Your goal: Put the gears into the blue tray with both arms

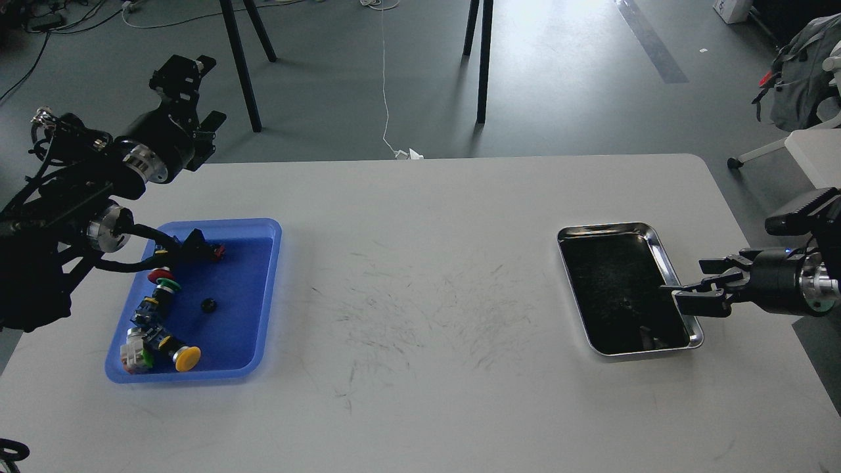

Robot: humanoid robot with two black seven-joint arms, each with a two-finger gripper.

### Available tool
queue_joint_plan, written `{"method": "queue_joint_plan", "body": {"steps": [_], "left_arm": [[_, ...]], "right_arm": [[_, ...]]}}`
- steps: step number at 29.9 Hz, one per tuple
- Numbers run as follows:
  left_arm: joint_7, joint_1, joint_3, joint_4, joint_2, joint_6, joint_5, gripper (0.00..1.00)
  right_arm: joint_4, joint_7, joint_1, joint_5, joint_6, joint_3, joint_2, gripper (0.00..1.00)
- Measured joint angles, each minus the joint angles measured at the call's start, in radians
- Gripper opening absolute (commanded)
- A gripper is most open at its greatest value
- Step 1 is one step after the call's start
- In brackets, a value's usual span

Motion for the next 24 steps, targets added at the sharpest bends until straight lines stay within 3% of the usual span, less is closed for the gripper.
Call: {"method": "queue_joint_plan", "body": {"steps": [5,17,24], "left_arm": [[0.025,-0.004,-0.010,0.016,-0.004,-0.001,-0.050,0.98],[0.028,0.004,-0.037,0.037,-0.011,-0.038,-0.123,0.98],[0.113,0.019,-0.076,0.037,0.017,-0.071,-0.241,0.98]], "right_arm": [[-0.035,0.000,-0.018,0.016,-0.004,-0.002,0.043,0.91],[-0.148,-0.001,-0.096,0.042,-0.016,0.005,0.193,0.90],[-0.182,0.000,-0.112,0.045,-0.017,0.002,0.256,0.87]]}}
